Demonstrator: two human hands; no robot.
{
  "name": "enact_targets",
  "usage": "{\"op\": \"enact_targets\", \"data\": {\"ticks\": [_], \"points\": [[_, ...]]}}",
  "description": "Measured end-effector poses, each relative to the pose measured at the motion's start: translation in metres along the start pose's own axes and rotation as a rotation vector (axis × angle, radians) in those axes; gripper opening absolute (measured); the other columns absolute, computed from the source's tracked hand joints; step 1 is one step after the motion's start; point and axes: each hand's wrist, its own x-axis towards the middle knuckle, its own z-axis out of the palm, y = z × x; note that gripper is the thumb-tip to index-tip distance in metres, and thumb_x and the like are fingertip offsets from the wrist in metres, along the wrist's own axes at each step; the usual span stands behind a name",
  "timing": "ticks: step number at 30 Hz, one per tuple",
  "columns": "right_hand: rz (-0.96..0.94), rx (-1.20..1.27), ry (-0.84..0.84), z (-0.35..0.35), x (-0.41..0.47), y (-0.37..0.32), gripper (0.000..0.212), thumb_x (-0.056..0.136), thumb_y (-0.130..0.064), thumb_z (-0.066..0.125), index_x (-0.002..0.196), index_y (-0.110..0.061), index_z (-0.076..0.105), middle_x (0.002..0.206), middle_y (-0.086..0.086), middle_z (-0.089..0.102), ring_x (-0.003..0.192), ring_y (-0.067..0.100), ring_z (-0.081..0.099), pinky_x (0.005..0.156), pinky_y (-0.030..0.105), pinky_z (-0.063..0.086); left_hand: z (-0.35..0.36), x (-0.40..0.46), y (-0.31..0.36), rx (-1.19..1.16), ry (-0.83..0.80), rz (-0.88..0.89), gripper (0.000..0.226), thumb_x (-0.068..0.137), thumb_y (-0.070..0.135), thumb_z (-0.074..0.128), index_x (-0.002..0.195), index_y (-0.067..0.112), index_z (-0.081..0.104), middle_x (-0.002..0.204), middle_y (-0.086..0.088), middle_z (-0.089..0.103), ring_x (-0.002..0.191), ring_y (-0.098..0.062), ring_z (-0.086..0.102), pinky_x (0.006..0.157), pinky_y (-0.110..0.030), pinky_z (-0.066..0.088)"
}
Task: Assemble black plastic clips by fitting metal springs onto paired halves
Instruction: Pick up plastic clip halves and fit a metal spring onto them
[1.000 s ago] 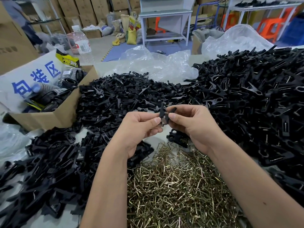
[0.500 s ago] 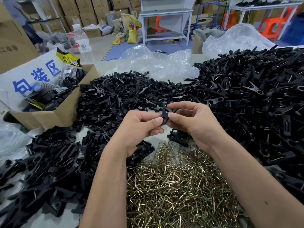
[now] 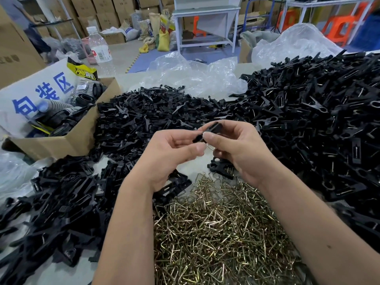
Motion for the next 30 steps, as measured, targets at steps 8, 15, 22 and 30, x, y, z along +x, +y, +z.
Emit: {"op": "enact_targets", "data": {"ticks": [8, 15, 22, 30], "points": [[-0.021, 0.126, -0.014, 0.009, 0.001, -0.003, 0.005, 0.083, -0.018, 0.081, 0.087, -0.02, 0.079, 0.082, 0.004, 0.073, 0.074, 0.014, 0.067, 0.065, 0.025, 0.054, 0.005, 0.002, -0.001, -0.04, 0.076, 0.128, 0.029, 0.072, 0.014, 0.085, 0.098, 0.003, 0.079, 0.078, -0.013, 0.077, 0.07, -0.018, 0.075, 0.064, -0.02, 0.056], [-0.022, -0.197, -0.002, 0.0, 0.003, -0.003, 0.035, 0.083, -0.044, 0.081, 0.108, -0.021, 0.073, 0.098, -0.002, 0.076, 0.084, 0.011, 0.069, 0.071, 0.028, 0.057, 0.0, 0.001, 0.0, -0.094, 0.22, 0.1, 0.032, 0.065, 0.017, 0.087, 0.094, 0.006, 0.077, 0.078, -0.01, 0.077, 0.074, -0.018, 0.075, 0.067, -0.021, 0.057], [0.054, -1.2, -0.497, -0.002, -0.003, -0.01, 0.034, 0.081, -0.03, 0.087, 0.11, -0.042, 0.075, 0.119, -0.021, 0.05, 0.117, 0.01, 0.033, 0.115, 0.038, 0.032, -0.012, 0.005, -0.005, -0.123, 0.489, 0.058, 0.017, 0.078, 0.002, 0.085, 0.09, 0.008, 0.075, 0.073, -0.007, 0.077, 0.074, -0.018, 0.075, 0.072, -0.023, 0.059], [-0.124, -0.885, -0.296, 0.001, -0.005, -0.015, 0.011, 0.084, -0.018, 0.086, 0.085, -0.028, 0.08, 0.074, -0.013, 0.073, 0.071, -0.002, 0.066, 0.066, 0.011, 0.05, -0.009, 0.006, -0.005, -0.118, 0.476, 0.071, 0.019, 0.079, 0.002, 0.085, 0.093, 0.005, 0.073, 0.069, -0.006, 0.075, 0.073, -0.019, 0.075, 0.074, -0.025, 0.061]]}}
